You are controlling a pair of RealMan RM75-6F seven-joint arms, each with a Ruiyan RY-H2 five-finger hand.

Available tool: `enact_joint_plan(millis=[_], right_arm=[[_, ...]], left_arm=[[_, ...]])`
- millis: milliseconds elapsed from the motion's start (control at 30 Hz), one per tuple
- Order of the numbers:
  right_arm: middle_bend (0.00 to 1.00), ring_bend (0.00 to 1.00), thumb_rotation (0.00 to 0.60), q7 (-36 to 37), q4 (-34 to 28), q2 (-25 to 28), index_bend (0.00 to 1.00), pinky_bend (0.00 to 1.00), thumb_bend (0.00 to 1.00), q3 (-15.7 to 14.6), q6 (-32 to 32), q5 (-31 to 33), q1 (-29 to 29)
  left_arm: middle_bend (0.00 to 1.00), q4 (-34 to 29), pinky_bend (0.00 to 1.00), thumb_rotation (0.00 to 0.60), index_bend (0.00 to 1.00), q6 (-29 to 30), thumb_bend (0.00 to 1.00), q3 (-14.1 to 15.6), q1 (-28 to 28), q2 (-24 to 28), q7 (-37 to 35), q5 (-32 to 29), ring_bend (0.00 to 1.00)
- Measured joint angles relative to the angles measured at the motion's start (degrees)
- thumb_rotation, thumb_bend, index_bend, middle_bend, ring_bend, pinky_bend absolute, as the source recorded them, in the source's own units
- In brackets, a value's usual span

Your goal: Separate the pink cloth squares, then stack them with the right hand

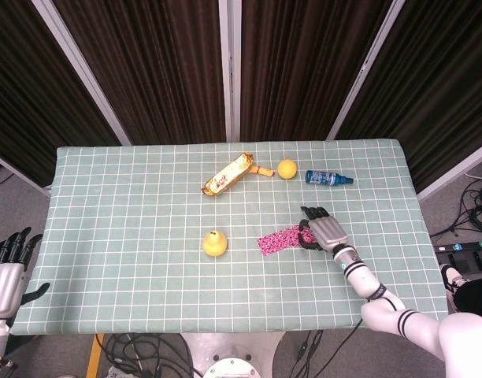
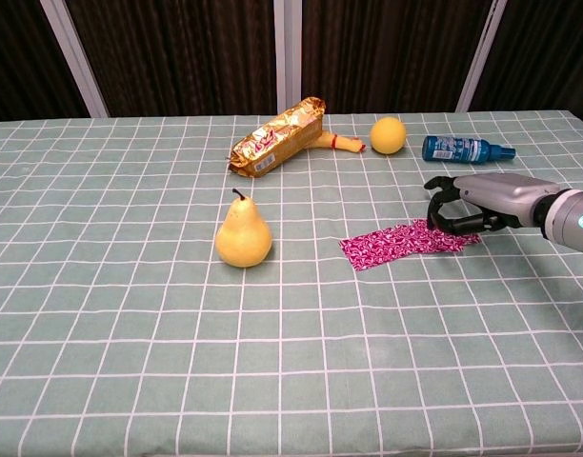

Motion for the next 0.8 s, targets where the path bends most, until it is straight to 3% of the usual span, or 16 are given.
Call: enact_joint_plan(millis=[467,800], right_arm=[[0.03,0.00,0.143,2.0,-11.1,8.2,0.35,0.00,0.49,-3.8,5.3,-5.0,-3.5],[0.03,0.00,0.139,0.3,-5.4,3.1,0.35,0.00,0.50,-0.2,1.6,-1.6,-0.1]], left_arm=[[0.16,0.0,0.16,0.600,0.18,0.5,0.00,0.1,0.2,-0.1,-0.1,0.4,0.11],[0.16,-0.1,0.16,0.600,0.18,0.8,0.00,0.2,0.6,0.0,-0.2,0.3,0.11]])
